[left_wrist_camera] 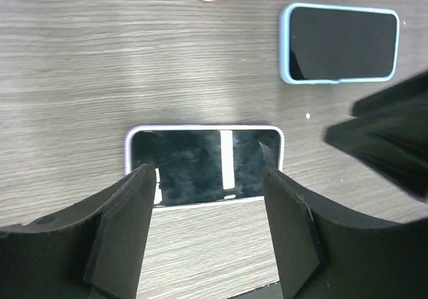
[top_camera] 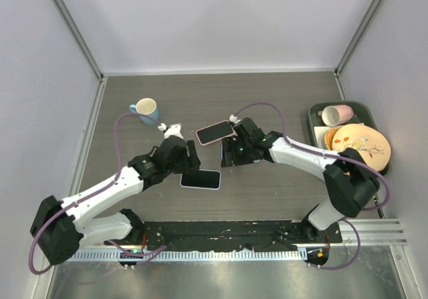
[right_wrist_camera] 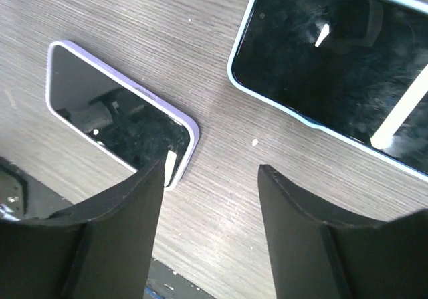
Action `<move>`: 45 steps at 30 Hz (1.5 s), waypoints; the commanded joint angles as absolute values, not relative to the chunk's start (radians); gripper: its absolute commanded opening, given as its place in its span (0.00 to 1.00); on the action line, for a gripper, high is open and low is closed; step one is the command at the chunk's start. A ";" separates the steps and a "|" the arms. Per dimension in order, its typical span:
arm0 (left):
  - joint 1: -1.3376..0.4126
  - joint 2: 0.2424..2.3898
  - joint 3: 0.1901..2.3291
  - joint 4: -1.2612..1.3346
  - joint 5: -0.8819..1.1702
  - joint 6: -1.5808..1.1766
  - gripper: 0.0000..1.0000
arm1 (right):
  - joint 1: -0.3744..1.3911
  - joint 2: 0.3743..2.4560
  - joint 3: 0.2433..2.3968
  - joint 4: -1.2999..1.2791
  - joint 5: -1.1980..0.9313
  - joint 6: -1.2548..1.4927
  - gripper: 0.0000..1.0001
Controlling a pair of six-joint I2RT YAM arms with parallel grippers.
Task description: Put the phone into the phone case
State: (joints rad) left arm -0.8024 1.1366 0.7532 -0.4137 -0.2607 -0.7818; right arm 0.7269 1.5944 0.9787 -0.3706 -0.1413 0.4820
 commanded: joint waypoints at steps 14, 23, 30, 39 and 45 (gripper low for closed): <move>-0.477 0.998 0.508 -0.334 0.068 -0.836 0.70 | 0.664 1.440 0.864 -0.267 -0.291 0.540 0.77; -0.469 1.112 0.488 -0.321 0.028 -0.851 0.64 | 0.689 1.584 0.836 -0.152 -0.422 0.589 0.63; -0.469 1.235 0.486 -0.177 0.118 -0.850 0.47 | 0.735 1.692 0.874 -0.095 -0.442 0.615 0.52; -0.578 1.394 0.583 -0.066 0.140 -0.914 0.42 | 0.694 1.628 0.835 -0.038 -0.404 0.660 0.49; -0.672 1.555 0.709 -0.043 0.124 -0.920 0.42 | 0.568 1.536 0.761 -0.064 -0.390 0.635 0.50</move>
